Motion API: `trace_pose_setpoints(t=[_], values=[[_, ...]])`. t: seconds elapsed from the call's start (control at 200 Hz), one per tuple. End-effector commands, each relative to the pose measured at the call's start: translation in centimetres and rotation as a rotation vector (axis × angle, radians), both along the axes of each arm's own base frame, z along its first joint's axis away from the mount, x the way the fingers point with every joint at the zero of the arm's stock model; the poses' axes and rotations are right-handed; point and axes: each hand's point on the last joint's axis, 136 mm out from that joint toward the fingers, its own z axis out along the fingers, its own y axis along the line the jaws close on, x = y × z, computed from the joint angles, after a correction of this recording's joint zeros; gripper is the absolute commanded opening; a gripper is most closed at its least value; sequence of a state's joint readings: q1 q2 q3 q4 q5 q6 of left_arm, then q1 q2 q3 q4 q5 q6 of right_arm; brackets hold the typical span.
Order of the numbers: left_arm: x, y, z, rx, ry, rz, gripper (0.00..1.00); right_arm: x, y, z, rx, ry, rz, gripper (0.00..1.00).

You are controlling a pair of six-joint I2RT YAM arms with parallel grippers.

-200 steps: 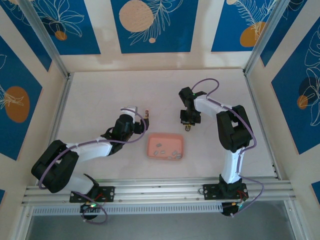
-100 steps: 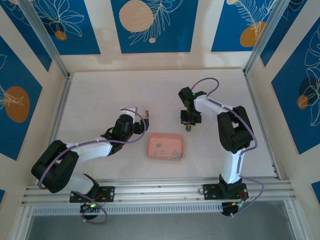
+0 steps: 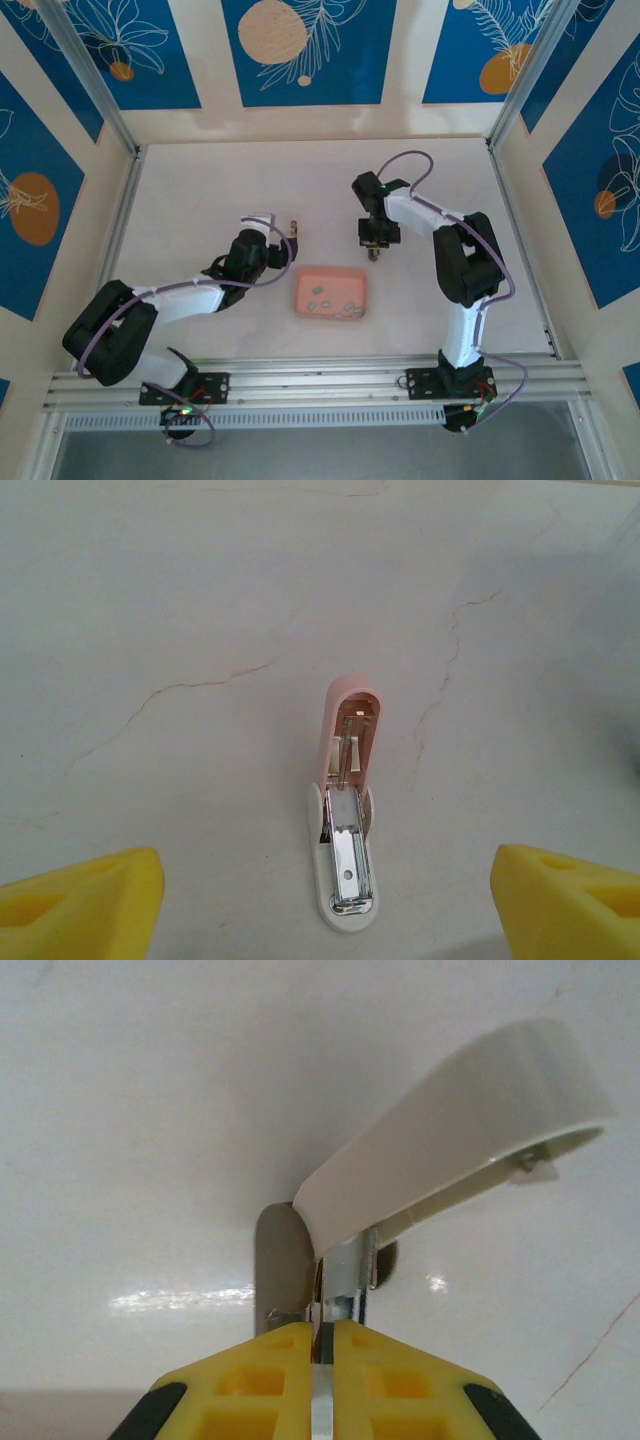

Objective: Load the staples into the stapler

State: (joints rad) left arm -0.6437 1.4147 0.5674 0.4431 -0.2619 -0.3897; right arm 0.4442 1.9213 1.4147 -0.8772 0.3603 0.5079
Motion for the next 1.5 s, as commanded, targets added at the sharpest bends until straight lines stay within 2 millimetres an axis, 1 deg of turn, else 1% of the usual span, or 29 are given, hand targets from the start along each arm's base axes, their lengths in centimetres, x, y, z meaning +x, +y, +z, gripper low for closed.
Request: trace_pose_setpoints(t=[0.0,0.225,0.32,0.42,0.62,0.7,0.8,0.975,1.085,1.22,1.356,1.496], values=[[0.0,-0.2,1.0,-0.029,-0.028,-0.013,0.85,-0.1,-0.3,0.2,-0.068,0.015,0.043,0.11],[0.0,-0.2,0.9,-0.030,-0.027,-0.014,0.85,-0.3,0.5,-0.5,-0.085,0.033,0.079,0.11],[0.0,-0.3,0.9,-0.030,-0.028,-0.015,0.85,-0.2,0.8,-0.5,-0.094,0.033,0.091,0.12],[0.0,-0.2,0.9,-0.030,-0.028,-0.014,0.85,-0.2,0.6,-0.3,-0.116,0.032,0.101,0.12],[0.0,-0.5,0.7,-0.033,-0.024,-0.022,0.85,-0.3,-0.4,-0.2,-0.163,0.038,0.109,0.11],[0.0,-0.4,0.8,-0.035,-0.025,-0.021,0.85,-0.5,-1.0,-0.2,-0.177,0.046,0.106,0.12],[0.0,-0.3,0.9,-0.034,-0.027,-0.018,0.85,-1.0,-2.4,-0.2,-0.198,0.052,0.093,0.11],[-0.1,-0.4,0.9,-0.035,-0.024,-0.022,0.85,-2.6,-6.0,-0.6,-0.248,0.077,0.061,0.11],[-0.1,-0.5,1.0,-0.040,-0.027,-0.025,0.85,-3.5,-8.3,-1.2,-0.271,0.102,0.036,0.11],[-0.1,-0.5,1.3,-0.043,-0.032,-0.026,0.85,-4.2,-10.2,-2.1,-0.307,0.126,0.024,0.11],[-0.1,-0.5,1.4,-0.040,-0.033,-0.025,0.85,-4.9,-11.1,-3.1,-0.327,0.155,0.014,0.11],[-0.2,-0.5,1.4,-0.038,-0.033,-0.025,0.85,-5.4,-10.6,-3.8,-0.319,0.169,0.020,0.11]])
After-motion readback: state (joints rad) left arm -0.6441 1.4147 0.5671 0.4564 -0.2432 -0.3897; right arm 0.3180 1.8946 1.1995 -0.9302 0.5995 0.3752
